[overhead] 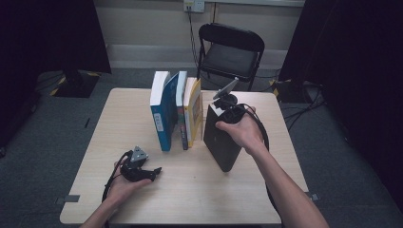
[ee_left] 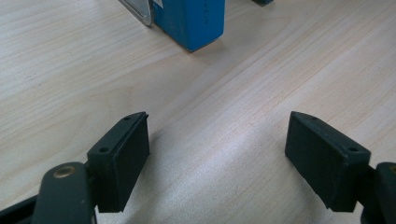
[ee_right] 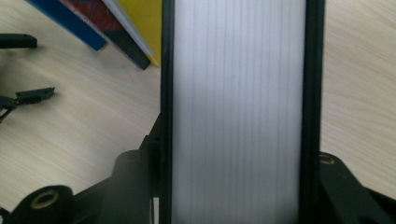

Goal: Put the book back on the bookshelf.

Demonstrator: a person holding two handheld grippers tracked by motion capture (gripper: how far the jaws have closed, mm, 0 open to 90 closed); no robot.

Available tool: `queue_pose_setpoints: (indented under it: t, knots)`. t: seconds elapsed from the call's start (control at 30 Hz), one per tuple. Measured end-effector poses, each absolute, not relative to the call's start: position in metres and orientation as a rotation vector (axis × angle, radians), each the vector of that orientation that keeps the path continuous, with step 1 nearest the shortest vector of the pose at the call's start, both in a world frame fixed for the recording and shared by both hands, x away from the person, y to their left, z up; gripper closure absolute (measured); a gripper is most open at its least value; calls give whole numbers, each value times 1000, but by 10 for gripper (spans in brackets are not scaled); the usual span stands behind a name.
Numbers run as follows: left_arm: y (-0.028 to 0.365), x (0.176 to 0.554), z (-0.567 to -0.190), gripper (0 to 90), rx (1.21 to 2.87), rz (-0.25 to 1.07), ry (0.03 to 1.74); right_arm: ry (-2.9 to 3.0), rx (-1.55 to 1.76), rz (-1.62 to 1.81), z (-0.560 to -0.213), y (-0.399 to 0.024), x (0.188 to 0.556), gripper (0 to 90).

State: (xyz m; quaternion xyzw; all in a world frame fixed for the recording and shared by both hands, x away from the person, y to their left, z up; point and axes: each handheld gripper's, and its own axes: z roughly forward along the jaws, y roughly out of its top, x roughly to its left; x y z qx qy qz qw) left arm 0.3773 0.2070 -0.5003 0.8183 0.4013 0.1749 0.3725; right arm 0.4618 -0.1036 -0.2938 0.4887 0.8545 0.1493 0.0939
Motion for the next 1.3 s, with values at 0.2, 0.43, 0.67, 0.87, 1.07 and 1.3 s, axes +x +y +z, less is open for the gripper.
queue_pose_setpoints:
  t: [0.2, 0.43, 0.67, 0.87, 1.07, 1.3]
  knots:
    - [207, 377, -500, 217, 2097, 448, 1026, 2490, 1508, 451, -293, -101, 470, 539]
    - [207, 377, -500, 217, 2098, 447, 1026, 2465, 1541, 437, -295, -101, 479, 539]
    - [207, 378, -500, 217, 2100, 444, 1024, 2424, 1575, 439, -290, -101, 487, 539]
    - [207, 378, -500, 217, 2100, 443, 1023, 2401, 1613, 440, -288, -97, 496, 538]
    - [207, 378, -500, 217, 2100, 444, 1022, 2377, 1644, 422, -288, -92, 505, 539]
    - [207, 378, -500, 217, 2100, 443, 1023, 2339, 1700, 407, -289, -91, 519, 538]
